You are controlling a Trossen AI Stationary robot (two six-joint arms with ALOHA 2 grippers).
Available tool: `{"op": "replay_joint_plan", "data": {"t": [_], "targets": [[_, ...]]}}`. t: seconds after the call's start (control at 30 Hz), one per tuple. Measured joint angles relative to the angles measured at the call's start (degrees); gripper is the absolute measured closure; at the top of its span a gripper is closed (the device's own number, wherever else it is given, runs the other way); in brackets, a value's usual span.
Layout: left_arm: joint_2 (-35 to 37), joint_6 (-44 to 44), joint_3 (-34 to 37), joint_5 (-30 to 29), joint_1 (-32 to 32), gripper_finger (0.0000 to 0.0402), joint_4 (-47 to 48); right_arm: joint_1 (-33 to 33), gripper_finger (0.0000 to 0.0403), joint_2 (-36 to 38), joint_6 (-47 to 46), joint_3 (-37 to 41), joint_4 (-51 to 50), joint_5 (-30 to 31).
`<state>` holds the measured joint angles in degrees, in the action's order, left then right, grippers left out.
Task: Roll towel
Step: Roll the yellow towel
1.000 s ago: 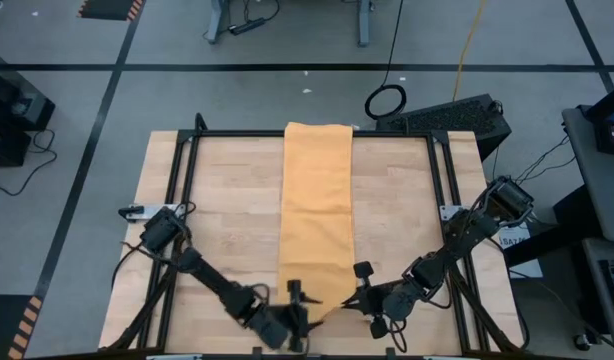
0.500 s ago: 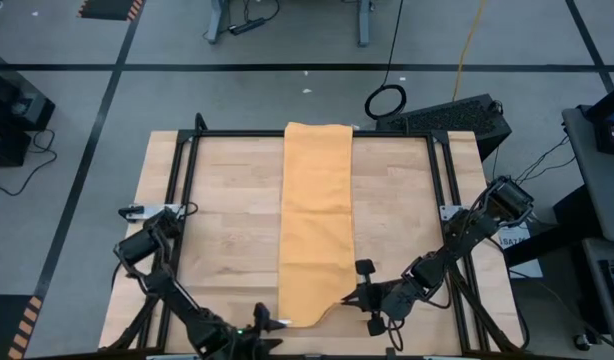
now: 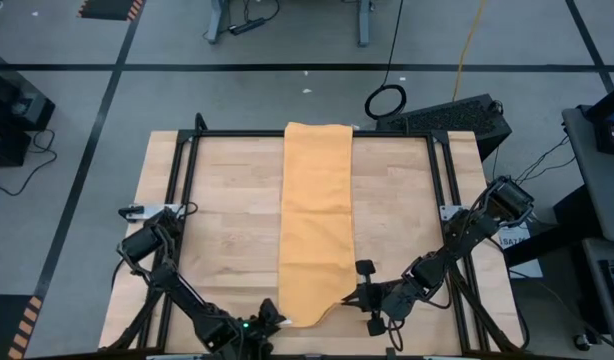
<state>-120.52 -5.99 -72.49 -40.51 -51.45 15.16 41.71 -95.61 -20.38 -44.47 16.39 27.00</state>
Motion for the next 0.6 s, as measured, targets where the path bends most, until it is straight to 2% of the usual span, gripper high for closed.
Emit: {"op": "replay_joint_plan", "data": {"t": [0.33, 0.6], "targets": [[0.12, -3.64, -0.10, 2.42, 1.00, 0.0206, 2.09, -0.01, 0.0401, 0.00, 0.00, 0.00, 0.01, -0.02], [0.09, -5.30, -0.09, 5.40, 2.66, 0.0266, 2.82, 0.00, 0.0401, 0.01, -0.51, 0.00, 0.01, -0.07]]}}
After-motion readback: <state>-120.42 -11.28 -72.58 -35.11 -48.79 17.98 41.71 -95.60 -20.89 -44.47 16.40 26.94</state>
